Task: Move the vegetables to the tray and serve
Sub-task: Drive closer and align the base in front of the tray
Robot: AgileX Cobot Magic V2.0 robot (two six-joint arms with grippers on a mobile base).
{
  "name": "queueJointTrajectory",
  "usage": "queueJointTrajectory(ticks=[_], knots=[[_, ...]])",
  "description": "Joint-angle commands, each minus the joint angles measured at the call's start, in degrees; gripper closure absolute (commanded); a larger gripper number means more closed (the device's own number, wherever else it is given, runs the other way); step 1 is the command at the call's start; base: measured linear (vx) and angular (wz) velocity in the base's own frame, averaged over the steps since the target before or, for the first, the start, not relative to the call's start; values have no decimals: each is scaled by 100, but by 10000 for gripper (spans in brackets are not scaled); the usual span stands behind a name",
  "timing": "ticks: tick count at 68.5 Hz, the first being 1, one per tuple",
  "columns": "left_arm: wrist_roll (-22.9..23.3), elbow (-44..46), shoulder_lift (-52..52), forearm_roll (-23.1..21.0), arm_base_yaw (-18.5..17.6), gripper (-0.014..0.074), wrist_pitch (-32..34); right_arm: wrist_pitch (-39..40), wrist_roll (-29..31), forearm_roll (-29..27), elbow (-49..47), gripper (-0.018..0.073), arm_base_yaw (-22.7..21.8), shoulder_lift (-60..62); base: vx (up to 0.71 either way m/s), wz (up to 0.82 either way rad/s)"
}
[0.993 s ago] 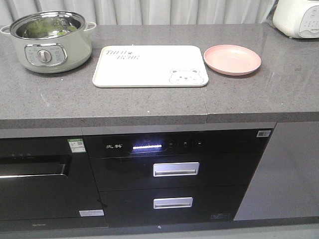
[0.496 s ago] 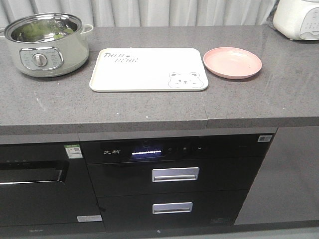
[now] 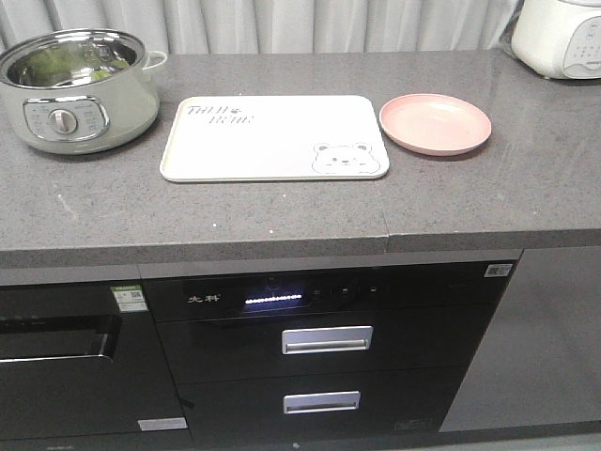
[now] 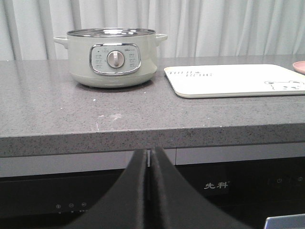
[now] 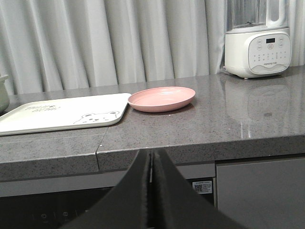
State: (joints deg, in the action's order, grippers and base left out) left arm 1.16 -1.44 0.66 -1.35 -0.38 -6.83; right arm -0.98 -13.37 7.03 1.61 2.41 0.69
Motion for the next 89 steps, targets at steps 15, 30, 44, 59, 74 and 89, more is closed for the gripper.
queueJointTrajectory(ticks=[15, 30, 44, 59, 74, 89], knots=[[11, -154, 84, -5, 5, 602, 420, 440, 26, 69, 87, 561, -38, 30, 7, -1], [11, -154, 84, -5, 5, 602, 420, 440, 26, 69, 87, 561, -38, 30, 8, 3], [11, -154, 84, -5, 5, 602, 420, 440, 26, 69, 87, 561, -38, 30, 9, 2], [11, -154, 84, -5, 5, 602, 420, 440, 26, 69, 87, 561, -38, 30, 9, 2], [11, -154, 84, -5, 5, 602, 420, 432, 26, 69, 87, 561, -38, 30, 9, 2], [11, -154, 84, -5, 5, 602, 420, 437, 26, 69, 87, 561, -38, 30, 9, 3]])
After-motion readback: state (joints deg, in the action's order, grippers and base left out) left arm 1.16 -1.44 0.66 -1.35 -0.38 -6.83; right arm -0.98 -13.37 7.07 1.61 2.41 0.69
